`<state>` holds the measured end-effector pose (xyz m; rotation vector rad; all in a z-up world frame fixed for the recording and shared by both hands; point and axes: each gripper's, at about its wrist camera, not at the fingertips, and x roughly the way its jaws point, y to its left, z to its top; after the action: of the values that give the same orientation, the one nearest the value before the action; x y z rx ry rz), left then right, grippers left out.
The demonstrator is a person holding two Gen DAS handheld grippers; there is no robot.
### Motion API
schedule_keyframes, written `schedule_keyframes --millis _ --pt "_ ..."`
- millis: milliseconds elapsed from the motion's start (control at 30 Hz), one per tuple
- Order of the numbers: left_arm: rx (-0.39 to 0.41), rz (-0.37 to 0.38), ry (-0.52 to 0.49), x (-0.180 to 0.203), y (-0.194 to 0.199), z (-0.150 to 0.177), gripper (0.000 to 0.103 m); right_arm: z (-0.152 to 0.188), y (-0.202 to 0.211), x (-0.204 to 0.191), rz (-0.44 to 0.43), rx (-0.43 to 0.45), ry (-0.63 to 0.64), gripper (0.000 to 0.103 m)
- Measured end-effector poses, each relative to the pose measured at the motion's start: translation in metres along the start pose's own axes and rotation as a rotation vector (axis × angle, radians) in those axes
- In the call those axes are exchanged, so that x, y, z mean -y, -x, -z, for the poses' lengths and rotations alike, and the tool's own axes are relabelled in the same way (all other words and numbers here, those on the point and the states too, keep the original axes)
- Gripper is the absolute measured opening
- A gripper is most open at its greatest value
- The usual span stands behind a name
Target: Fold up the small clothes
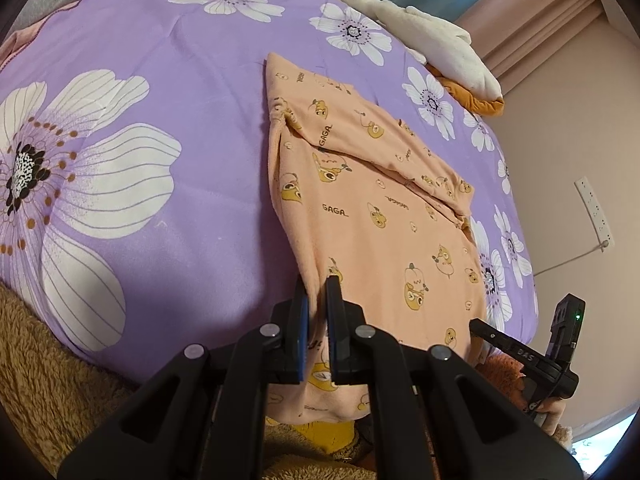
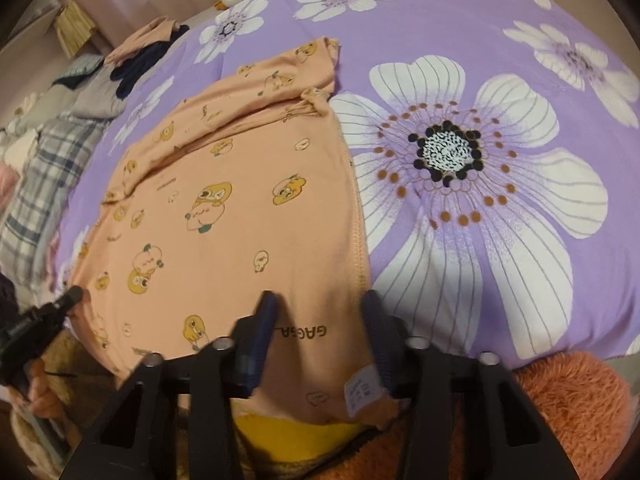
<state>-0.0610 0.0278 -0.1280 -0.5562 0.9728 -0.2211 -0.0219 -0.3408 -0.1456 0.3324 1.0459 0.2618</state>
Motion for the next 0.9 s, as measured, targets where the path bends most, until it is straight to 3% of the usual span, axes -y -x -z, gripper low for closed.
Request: schedule_keyframes --millis 33,100,167,300,433,500,567,633,733,833,867,900 --pt "0.004 0.004 0.006 0.0 0.003 0.0 0.006 0.0 0.0 -0.001 -0.032 -0.01 0.0 0.008" --pt "0.019 0.022 0.021 0.001 0.01 0.001 0.006 0.001 0.004 -0.002 -0.05 0.0 -0.006 0.007" --pt "0.056 0.038 0.014 0.003 0.023 0.002 0.0 0.0 0.015 -0.001 -0.124 0.022 -0.026 0.006" --pt "0.125 0.074 -0.014 0.009 0.049 -0.001 0.0 -0.008 0.044 0.003 -0.229 0.088 -0.059 0.006" --pt "0.094 0.046 -0.05 0.01 0.045 -0.003 0.002 -0.019 0.059 0.001 -0.248 0.141 -0.052 0.006" --pt "0.069 0.01 -0.03 0.002 0.036 -0.001 0.01 -0.02 0.057 -0.002 -0.256 0.144 -0.052 0.006" --pt "0.04 -0.03 -0.018 -0.005 0.026 0.001 0.04 -0.018 0.05 -0.005 -0.264 0.139 -0.054 0.006" --pt "0.01 -0.044 -0.007 -0.011 0.016 0.003 0.054 -0.019 0.047 -0.004 -0.258 0.13 -0.058 0.006" --pt "-0.053 -0.034 0.004 -0.015 0.001 0.004 0.055 -0.018 0.046 0.0 -0.268 0.121 -0.072 0.006" --pt "-0.109 -0.013 0.04 -0.017 -0.014 0.005 0.048 -0.019 0.048 0.001 -0.277 0.122 -0.072 0.006" --pt "-0.116 -0.004 0.046 -0.016 -0.017 0.005 0.023 -0.019 0.047 0.001 -0.279 0.122 -0.072 0.006" --pt "-0.133 -0.003 0.038 -0.015 -0.021 0.005 0.007 -0.019 0.047 0.001 -0.279 0.121 -0.071 0.006"
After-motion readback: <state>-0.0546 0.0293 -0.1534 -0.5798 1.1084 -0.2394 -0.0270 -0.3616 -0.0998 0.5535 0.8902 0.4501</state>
